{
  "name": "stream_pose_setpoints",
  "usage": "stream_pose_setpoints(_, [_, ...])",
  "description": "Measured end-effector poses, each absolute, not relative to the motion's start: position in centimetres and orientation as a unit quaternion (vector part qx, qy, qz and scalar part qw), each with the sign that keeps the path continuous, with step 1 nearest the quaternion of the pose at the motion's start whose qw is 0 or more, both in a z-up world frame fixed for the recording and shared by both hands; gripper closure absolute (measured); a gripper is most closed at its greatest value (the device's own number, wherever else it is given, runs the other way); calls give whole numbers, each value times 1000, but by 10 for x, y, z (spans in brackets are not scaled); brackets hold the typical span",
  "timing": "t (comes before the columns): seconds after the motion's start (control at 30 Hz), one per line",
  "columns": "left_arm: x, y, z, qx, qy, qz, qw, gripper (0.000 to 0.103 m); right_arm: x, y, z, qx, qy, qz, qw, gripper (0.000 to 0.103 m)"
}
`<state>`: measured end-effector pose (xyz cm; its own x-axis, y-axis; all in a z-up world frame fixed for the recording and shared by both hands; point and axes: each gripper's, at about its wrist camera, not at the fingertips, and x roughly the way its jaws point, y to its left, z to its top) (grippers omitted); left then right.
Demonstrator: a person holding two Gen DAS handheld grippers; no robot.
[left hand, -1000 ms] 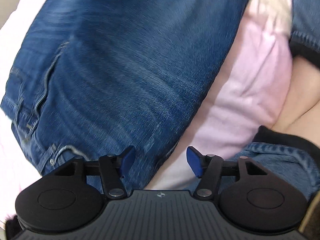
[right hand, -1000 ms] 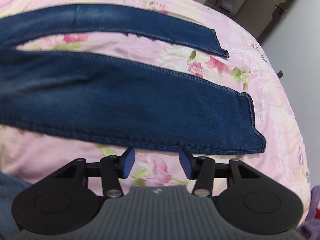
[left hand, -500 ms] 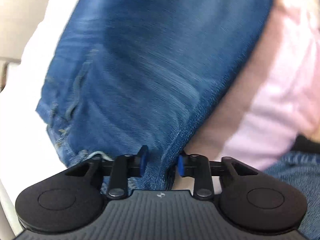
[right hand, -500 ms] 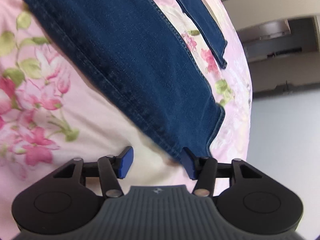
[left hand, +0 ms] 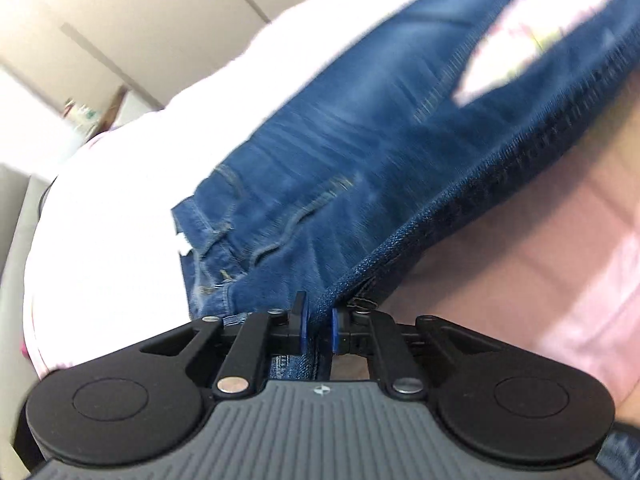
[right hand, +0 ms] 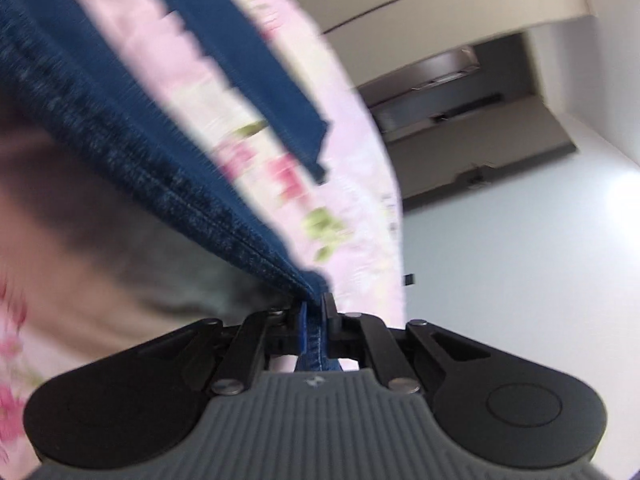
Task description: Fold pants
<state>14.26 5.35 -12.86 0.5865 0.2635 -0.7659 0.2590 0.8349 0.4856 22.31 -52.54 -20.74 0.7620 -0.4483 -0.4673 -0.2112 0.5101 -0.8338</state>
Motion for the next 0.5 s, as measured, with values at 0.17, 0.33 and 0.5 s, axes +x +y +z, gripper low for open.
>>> stream_pose_setpoints(0.17, [151, 70, -84, 223, 413, 20, 883, 92, 251, -510, -151, -446, 312, -121, 830, 103])
stream_pose_setpoints(0.33, [193, 82, -55, 191, 400, 33, 896, 92, 297, -492, -128, -446, 316, -137, 826, 103])
stream_pose_setpoints(0.5, [267, 97, -54, 162, 427, 34, 889, 92, 354, -473, -133, -455, 338, -138, 812, 103])
